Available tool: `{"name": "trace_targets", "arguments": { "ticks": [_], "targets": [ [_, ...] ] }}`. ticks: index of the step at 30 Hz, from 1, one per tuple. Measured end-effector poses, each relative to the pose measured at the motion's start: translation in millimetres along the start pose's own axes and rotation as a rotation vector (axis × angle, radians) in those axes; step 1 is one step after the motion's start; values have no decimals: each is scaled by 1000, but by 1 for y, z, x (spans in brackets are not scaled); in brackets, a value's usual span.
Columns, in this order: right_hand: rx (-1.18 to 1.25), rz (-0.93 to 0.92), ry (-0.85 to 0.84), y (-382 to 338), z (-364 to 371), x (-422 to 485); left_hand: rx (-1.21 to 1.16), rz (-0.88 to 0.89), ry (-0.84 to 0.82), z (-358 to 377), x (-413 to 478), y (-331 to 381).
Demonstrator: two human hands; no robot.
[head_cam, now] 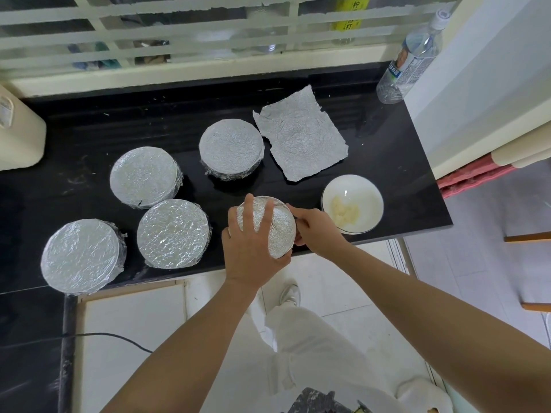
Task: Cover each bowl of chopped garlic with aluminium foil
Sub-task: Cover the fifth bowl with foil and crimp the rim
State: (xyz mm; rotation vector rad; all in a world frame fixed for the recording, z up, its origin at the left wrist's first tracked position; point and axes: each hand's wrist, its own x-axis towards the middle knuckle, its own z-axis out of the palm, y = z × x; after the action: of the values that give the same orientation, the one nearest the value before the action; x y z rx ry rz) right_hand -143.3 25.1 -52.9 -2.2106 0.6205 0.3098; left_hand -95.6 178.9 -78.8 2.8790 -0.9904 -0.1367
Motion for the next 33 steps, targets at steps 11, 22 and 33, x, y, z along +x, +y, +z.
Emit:
{"name": "trace_targets", "arguments": {
  "ticks": [11,22,33],
  "targets": [
    [449,150,44,0,22,-7,3,5,4,-1,0,-1],
    [697,326,-74,-10,10,-7,6,10,23,2,2,-2],
    [695,262,-133,-14,13,-6,12,50,-7,0,5,-14]
  ]
}}
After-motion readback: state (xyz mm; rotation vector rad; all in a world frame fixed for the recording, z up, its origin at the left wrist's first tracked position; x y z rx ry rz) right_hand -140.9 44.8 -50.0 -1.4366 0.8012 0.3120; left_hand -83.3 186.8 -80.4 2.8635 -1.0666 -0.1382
